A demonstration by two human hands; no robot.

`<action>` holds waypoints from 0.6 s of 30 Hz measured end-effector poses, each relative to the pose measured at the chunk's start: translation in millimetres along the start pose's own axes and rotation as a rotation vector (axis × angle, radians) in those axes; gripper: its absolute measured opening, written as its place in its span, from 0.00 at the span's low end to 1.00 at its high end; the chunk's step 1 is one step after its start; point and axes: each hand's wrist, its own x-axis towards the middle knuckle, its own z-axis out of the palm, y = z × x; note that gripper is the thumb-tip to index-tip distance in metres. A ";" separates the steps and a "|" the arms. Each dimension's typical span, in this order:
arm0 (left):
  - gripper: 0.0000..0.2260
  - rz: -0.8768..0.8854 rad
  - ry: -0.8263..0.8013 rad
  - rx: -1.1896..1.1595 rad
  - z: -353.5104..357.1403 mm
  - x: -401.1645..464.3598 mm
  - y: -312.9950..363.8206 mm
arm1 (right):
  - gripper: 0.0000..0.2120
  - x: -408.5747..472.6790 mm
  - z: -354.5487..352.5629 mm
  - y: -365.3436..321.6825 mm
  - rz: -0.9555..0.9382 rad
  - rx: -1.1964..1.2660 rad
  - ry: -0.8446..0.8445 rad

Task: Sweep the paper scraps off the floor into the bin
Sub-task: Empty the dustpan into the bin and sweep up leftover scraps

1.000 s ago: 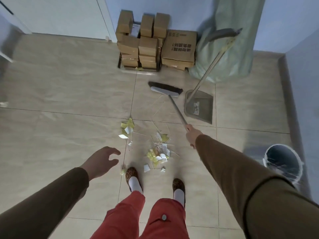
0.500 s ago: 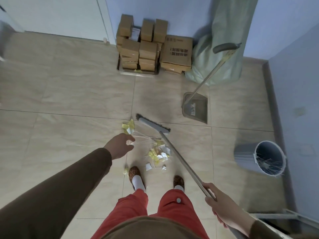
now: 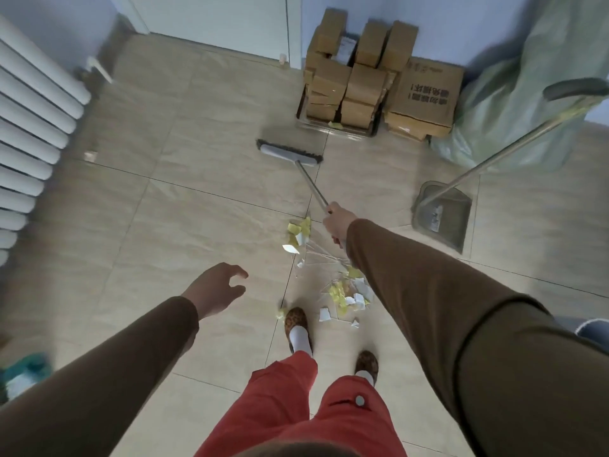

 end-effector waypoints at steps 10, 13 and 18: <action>0.15 -0.112 0.003 -0.033 48.5 -41.6 -19.7 | 0.25 -121.6 -6.0 174.8 0.014 -0.637 -0.183; 0.15 -0.086 0.053 -0.027 64.6 -57.5 3.7 | 0.25 -165.9 -41.5 230.6 -0.037 -0.804 -0.116; 0.16 -0.034 0.094 0.034 111.6 -98.3 35.7 | 0.21 -258.4 -60.2 314.5 -0.074 -0.616 -0.048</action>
